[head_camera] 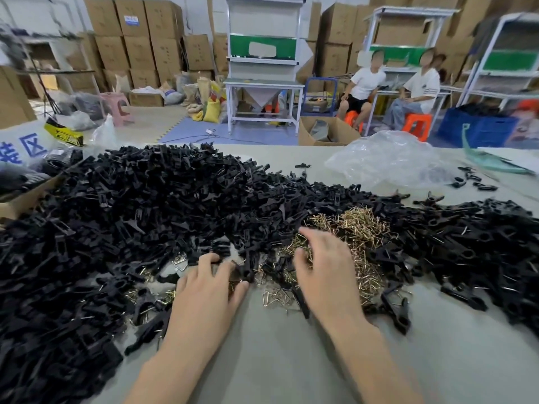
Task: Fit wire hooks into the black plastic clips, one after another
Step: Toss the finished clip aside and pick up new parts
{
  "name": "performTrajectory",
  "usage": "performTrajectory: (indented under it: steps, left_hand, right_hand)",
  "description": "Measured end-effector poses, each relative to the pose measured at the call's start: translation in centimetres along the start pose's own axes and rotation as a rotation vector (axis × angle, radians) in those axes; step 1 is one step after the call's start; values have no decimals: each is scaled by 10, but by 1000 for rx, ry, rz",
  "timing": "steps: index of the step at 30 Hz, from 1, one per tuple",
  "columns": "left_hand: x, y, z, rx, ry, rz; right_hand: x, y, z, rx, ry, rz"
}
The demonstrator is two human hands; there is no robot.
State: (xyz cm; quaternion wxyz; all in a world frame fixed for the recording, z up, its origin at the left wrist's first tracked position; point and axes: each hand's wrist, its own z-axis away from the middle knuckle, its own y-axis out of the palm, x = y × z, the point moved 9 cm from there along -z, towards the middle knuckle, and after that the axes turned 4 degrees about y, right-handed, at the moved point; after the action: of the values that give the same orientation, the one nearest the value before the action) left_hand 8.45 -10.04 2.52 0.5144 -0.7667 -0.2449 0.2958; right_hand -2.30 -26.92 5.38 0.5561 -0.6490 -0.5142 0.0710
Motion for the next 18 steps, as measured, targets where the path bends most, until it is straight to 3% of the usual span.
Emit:
performTrajectory:
  steps: [3,11,14,18]
  left_hand:
    - [-9,-1,-1,-26,86,-2]
    - [-16,-1,-4,-94,87,112]
    - [-19,5,-4,-49,96,18]
    - [-17,3,-7,-42,91,95]
  right_hand:
    - [11,26,10,53,-77,214]
    - [9,21,13,-16,-174,185]
    - [14,23,15,39,-189,176]
    - [12,32,16,165,-200,220]
